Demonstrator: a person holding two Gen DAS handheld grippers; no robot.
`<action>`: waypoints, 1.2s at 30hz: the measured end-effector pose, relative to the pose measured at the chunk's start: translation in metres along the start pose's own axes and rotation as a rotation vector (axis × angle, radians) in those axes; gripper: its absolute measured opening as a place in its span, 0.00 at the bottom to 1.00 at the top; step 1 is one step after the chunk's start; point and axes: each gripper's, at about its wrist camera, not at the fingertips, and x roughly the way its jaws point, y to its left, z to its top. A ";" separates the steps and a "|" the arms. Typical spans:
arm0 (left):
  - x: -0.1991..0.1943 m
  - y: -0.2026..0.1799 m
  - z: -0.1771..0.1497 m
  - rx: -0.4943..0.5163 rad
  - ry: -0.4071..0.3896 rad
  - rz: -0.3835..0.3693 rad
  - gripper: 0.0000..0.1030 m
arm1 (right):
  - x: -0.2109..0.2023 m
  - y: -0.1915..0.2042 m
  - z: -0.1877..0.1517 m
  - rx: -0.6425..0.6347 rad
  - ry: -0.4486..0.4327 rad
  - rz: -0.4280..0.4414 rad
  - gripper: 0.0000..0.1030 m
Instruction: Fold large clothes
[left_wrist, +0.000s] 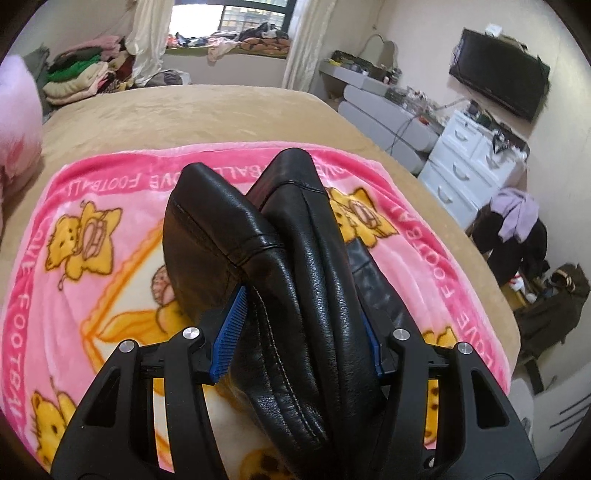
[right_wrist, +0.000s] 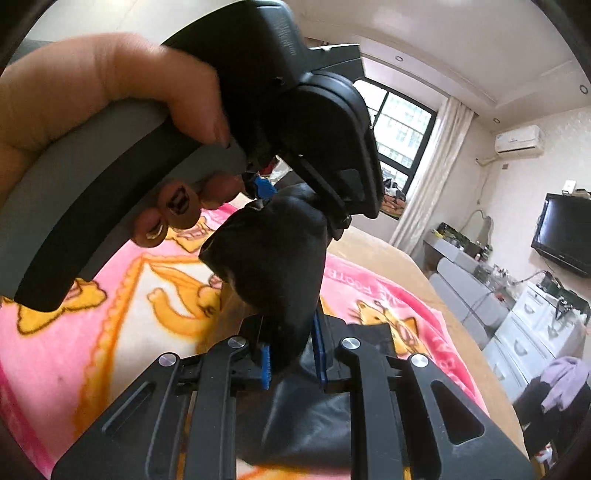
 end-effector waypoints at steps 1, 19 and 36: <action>0.003 -0.005 0.000 0.007 0.005 0.002 0.45 | -0.001 -0.001 -0.002 0.003 0.003 -0.005 0.15; 0.046 -0.063 0.005 0.071 0.074 -0.002 0.45 | -0.004 -0.018 -0.021 0.185 0.064 -0.025 0.15; 0.091 -0.073 0.006 0.032 0.179 -0.045 0.47 | 0.003 -0.030 -0.031 0.378 0.166 0.041 0.16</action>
